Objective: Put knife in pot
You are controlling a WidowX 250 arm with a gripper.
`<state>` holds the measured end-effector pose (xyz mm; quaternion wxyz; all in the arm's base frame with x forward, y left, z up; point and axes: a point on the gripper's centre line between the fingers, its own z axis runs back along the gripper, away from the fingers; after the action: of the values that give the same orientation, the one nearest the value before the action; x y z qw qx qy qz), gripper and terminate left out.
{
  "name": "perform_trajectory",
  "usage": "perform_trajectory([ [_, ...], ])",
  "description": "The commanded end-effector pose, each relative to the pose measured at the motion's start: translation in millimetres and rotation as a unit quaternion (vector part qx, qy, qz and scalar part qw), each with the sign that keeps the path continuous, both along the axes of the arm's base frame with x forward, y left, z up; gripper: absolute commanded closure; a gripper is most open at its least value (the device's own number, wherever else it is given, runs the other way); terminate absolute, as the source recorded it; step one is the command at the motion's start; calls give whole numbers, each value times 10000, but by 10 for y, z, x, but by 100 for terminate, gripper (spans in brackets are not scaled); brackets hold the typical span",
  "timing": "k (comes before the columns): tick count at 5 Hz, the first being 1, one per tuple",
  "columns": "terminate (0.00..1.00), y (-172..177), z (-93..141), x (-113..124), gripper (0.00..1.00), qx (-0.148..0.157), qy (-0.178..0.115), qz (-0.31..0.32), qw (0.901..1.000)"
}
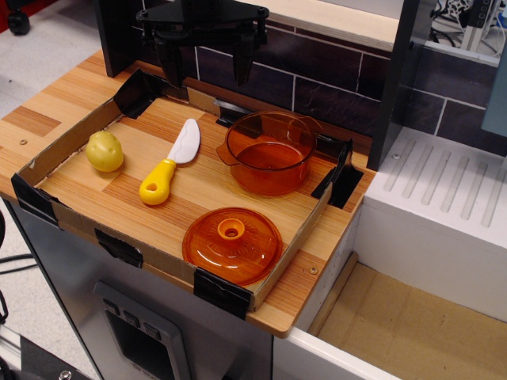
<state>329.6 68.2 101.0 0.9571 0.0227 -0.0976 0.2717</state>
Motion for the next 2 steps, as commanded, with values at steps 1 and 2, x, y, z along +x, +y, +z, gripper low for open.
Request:
perform_trajectory([
  [1, 0, 0, 0, 0, 0, 0, 0, 0, 10000],
  [2, 0, 118, -46, -230, 0, -90, 49, -249, 9996],
])
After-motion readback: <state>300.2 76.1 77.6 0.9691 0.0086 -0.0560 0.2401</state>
